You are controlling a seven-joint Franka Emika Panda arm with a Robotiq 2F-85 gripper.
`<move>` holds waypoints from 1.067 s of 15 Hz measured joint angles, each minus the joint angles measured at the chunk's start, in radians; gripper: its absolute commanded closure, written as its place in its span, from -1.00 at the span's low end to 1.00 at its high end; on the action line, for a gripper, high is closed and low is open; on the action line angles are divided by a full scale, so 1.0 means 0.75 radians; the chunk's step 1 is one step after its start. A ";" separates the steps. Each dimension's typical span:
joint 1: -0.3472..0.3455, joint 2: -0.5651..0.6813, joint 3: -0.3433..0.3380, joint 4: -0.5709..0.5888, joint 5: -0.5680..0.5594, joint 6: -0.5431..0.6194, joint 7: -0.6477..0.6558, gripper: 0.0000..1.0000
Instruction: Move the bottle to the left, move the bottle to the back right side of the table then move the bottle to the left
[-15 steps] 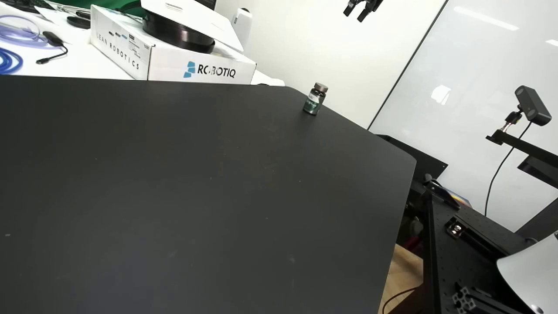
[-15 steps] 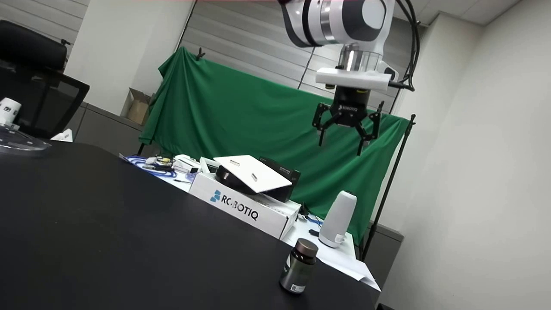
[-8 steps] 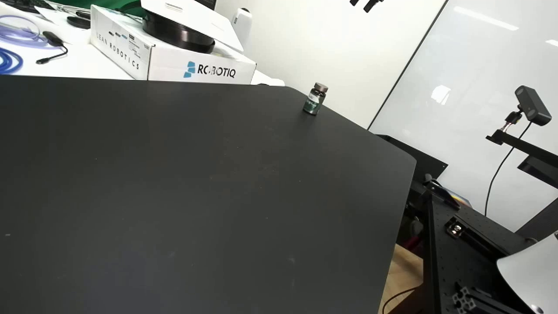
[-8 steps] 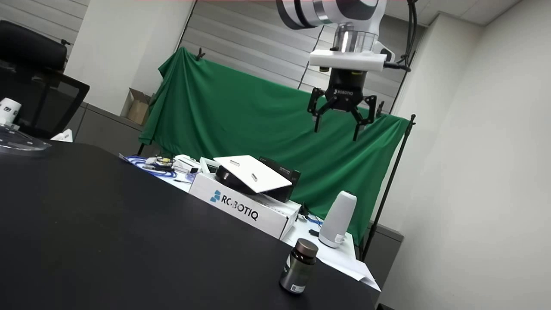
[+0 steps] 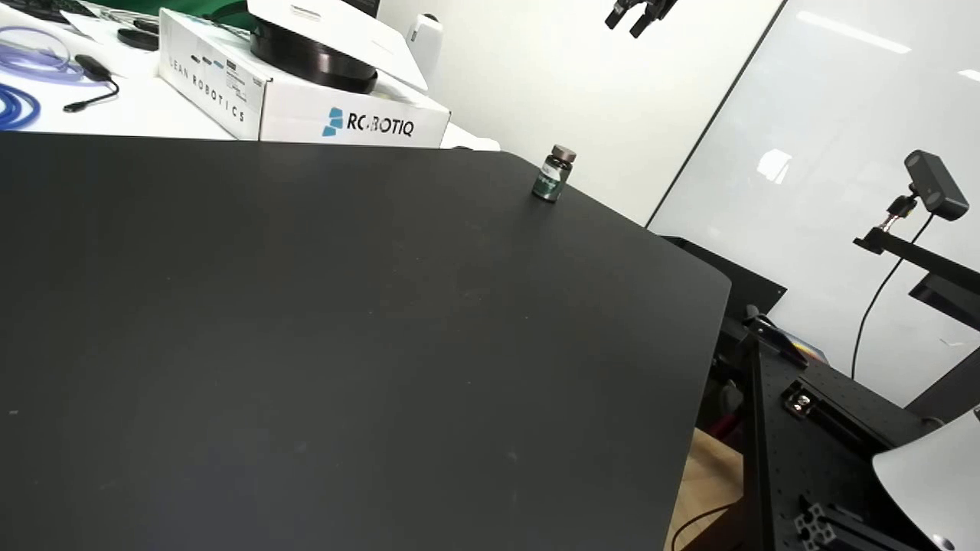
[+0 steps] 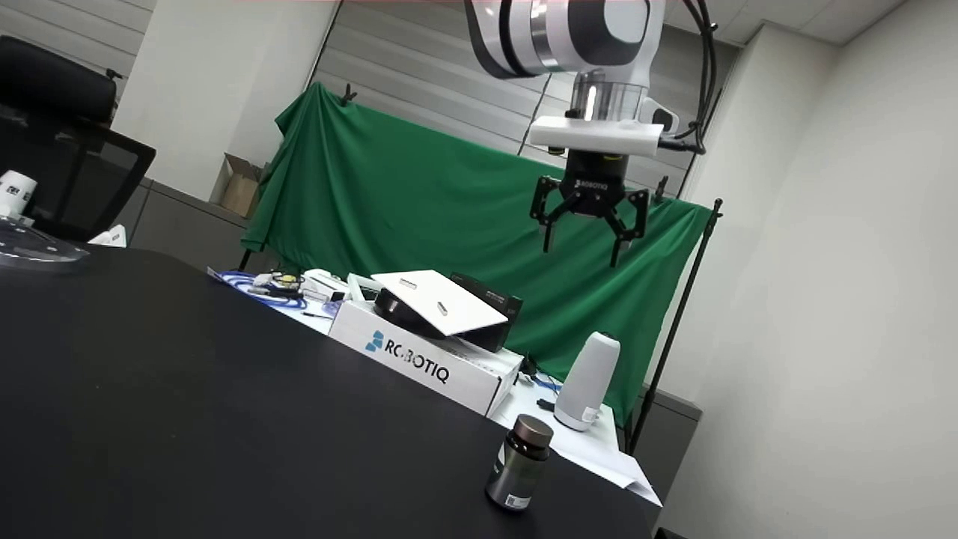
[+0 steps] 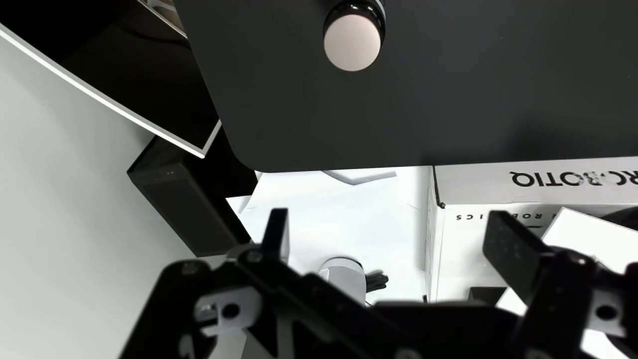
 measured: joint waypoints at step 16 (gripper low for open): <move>-0.090 0.387 0.071 0.170 0.215 0.112 0.025 -1.00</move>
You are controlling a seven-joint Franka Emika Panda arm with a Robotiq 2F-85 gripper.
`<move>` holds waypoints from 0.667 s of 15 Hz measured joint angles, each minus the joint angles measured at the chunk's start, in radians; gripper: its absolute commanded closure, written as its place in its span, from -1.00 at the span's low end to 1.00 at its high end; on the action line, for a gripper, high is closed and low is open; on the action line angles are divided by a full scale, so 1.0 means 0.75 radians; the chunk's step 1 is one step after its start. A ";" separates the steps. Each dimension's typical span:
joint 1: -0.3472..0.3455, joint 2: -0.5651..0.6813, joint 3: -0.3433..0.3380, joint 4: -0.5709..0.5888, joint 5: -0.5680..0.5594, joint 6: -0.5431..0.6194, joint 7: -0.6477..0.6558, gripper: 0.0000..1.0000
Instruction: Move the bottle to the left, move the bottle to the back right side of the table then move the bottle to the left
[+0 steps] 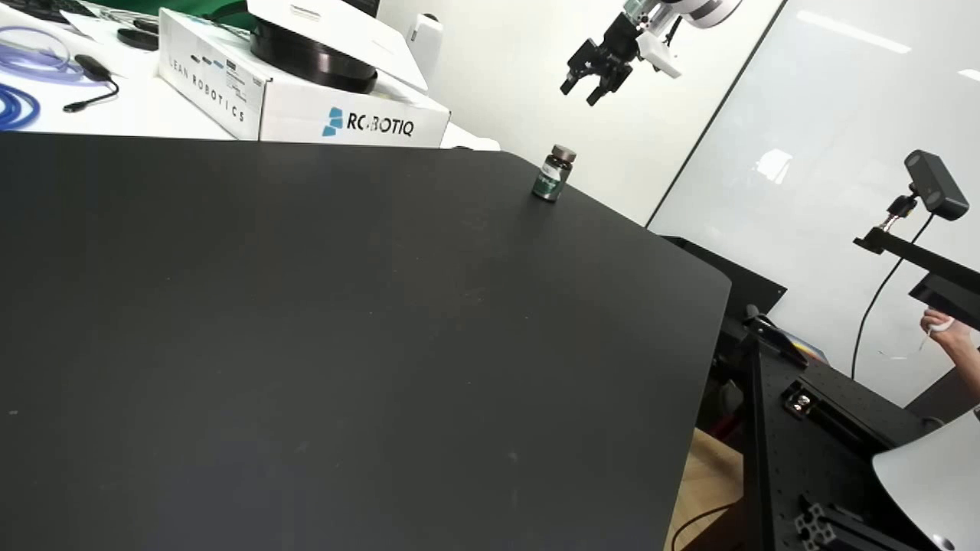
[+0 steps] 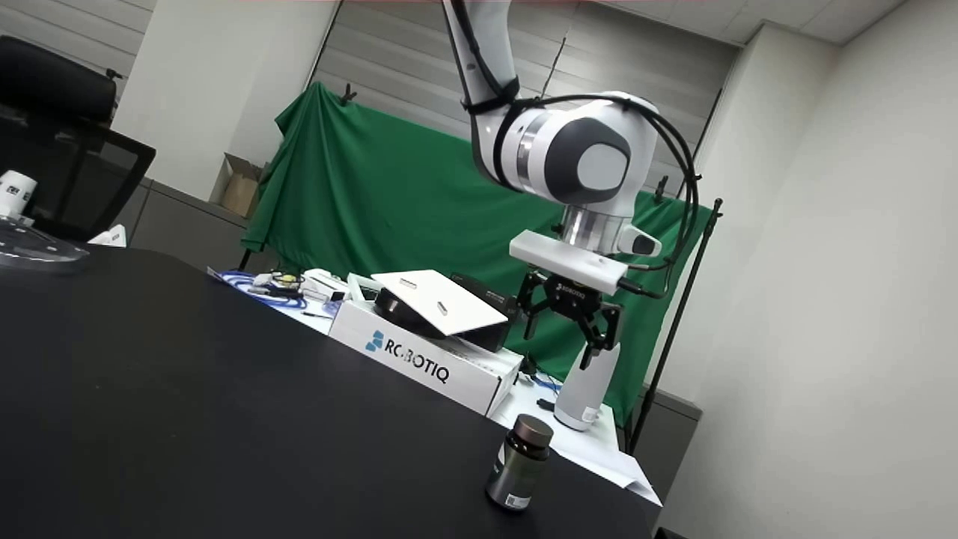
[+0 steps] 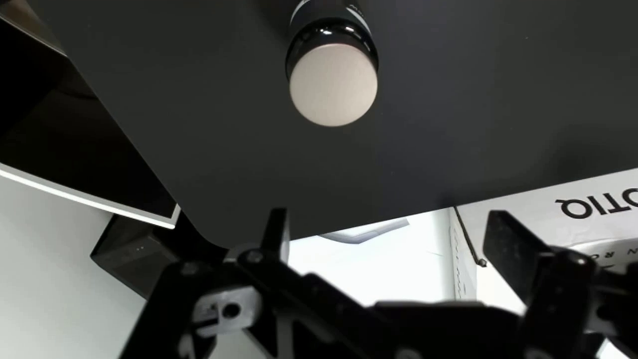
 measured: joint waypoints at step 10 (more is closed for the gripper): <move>0.000 0.200 -0.072 0.254 -0.008 -0.342 0.267 -1.00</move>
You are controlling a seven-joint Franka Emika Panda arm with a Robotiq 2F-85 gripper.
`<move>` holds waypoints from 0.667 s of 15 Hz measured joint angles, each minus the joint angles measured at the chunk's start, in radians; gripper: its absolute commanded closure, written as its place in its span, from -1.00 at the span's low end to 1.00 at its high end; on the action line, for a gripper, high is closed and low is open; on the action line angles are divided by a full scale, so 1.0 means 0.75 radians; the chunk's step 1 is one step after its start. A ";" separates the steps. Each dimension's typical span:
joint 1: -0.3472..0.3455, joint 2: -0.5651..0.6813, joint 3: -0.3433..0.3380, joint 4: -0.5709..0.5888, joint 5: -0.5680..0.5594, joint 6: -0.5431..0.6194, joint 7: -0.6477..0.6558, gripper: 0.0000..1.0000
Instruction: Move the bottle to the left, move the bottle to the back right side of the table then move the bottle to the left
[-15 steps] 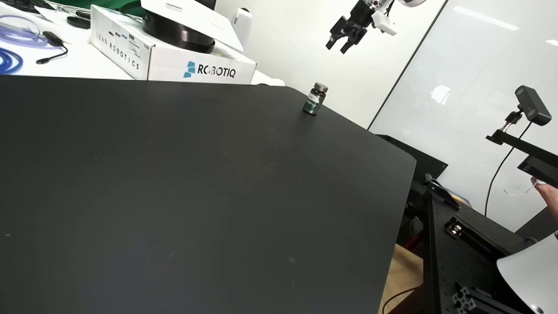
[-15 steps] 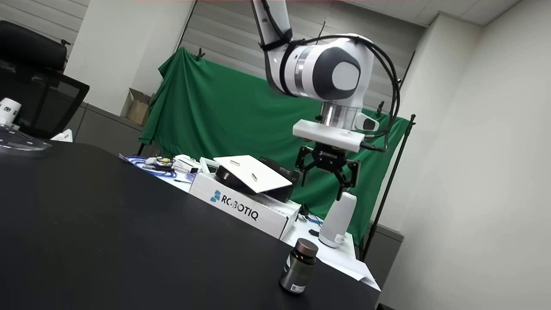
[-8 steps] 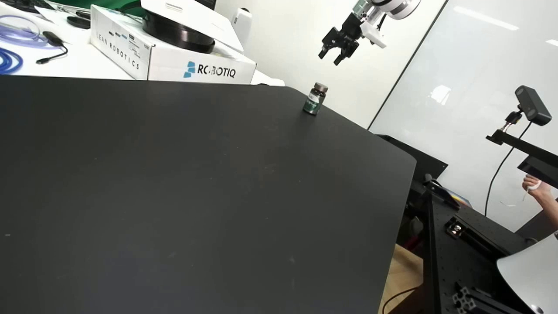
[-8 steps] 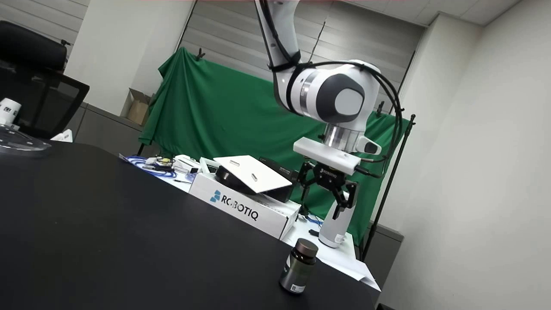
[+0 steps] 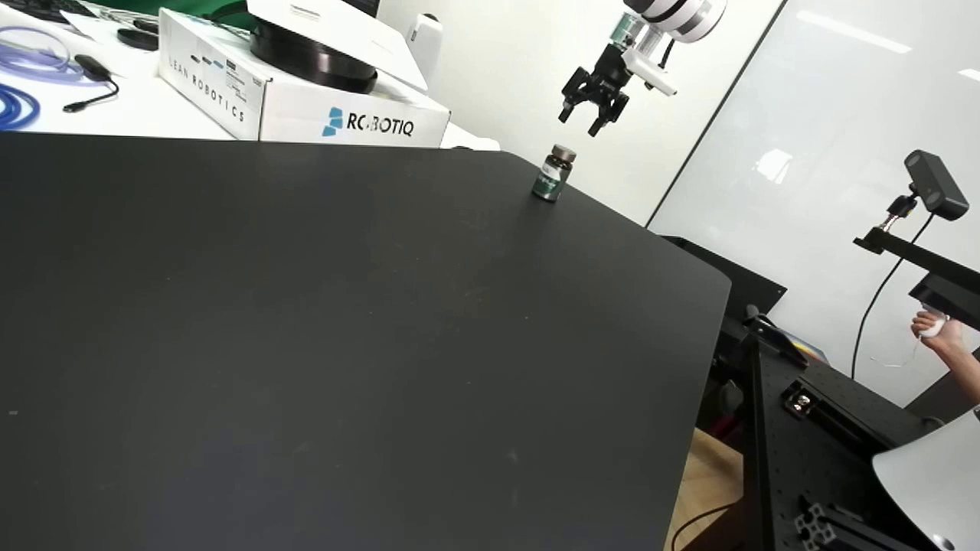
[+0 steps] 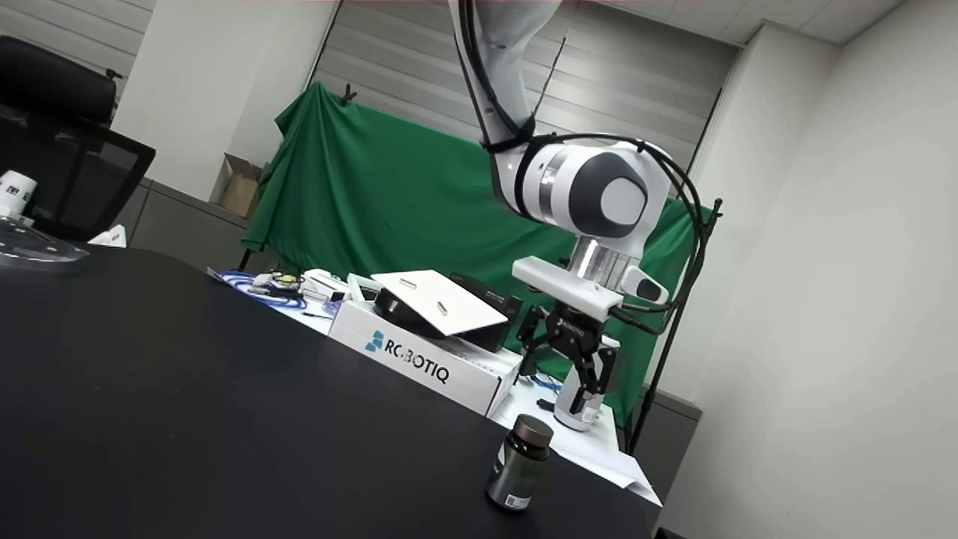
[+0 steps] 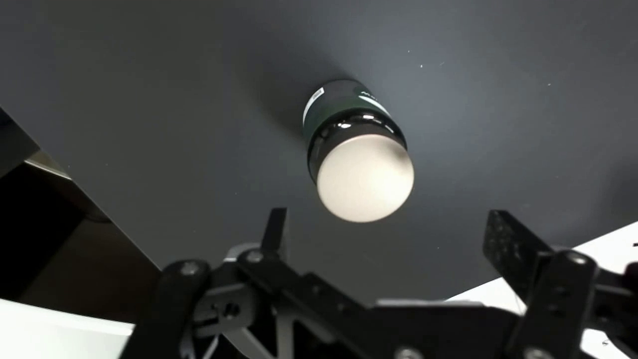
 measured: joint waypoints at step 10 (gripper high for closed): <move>0.012 0.136 -0.048 0.168 -0.001 -0.108 0.323 -1.00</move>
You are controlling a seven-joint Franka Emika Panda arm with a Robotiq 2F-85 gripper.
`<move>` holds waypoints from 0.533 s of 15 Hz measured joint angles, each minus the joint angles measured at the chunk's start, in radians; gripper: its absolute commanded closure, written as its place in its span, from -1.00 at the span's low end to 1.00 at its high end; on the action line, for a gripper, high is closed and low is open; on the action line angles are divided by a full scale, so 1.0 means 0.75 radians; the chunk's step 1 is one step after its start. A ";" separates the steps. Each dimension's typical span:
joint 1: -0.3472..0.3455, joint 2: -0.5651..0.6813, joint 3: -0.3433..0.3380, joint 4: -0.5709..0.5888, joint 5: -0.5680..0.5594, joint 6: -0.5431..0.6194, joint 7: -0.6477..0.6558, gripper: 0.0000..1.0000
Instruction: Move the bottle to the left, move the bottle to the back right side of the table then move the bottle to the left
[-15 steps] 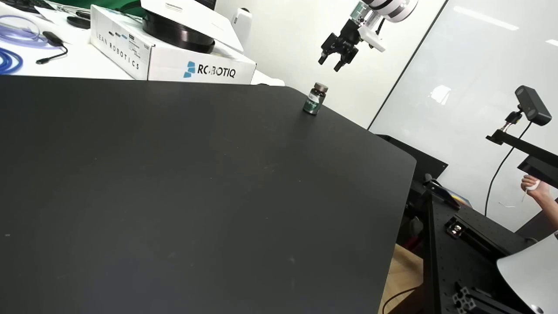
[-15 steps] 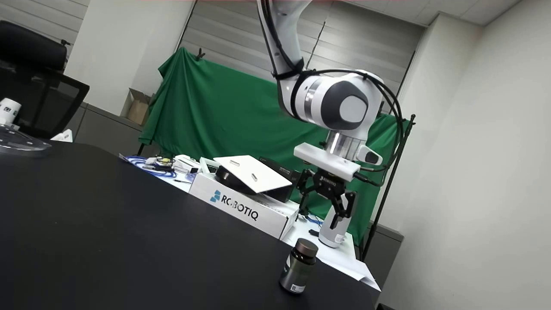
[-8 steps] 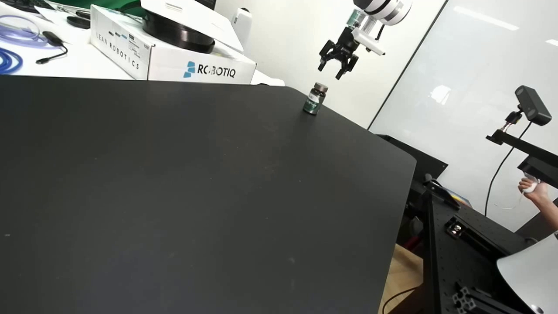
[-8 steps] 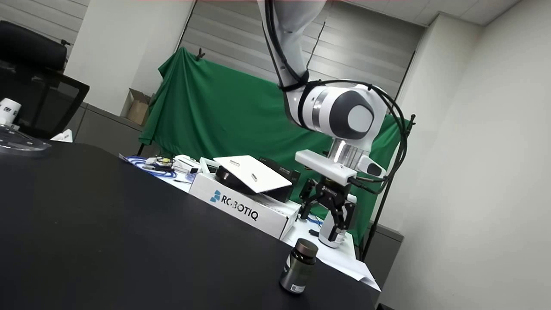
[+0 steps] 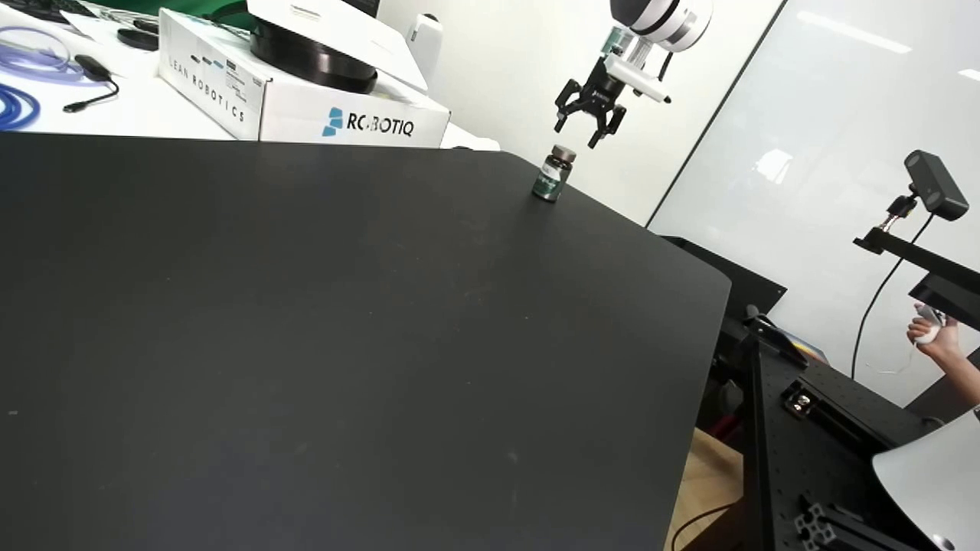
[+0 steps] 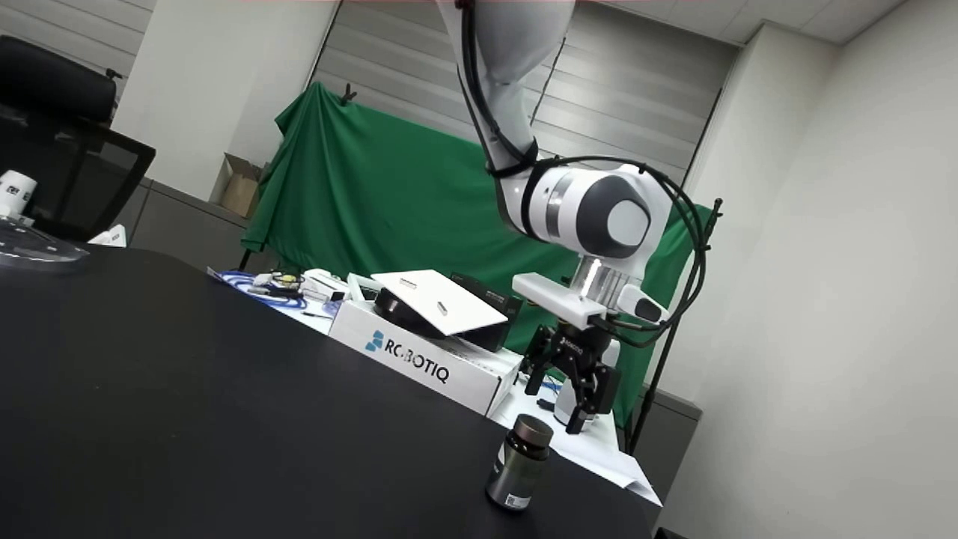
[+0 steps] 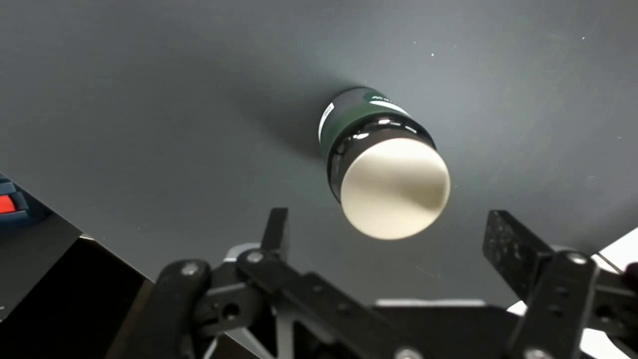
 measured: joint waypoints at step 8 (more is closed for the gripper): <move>0.016 0.057 -0.013 0.053 -0.017 -0.021 0.097 -1.00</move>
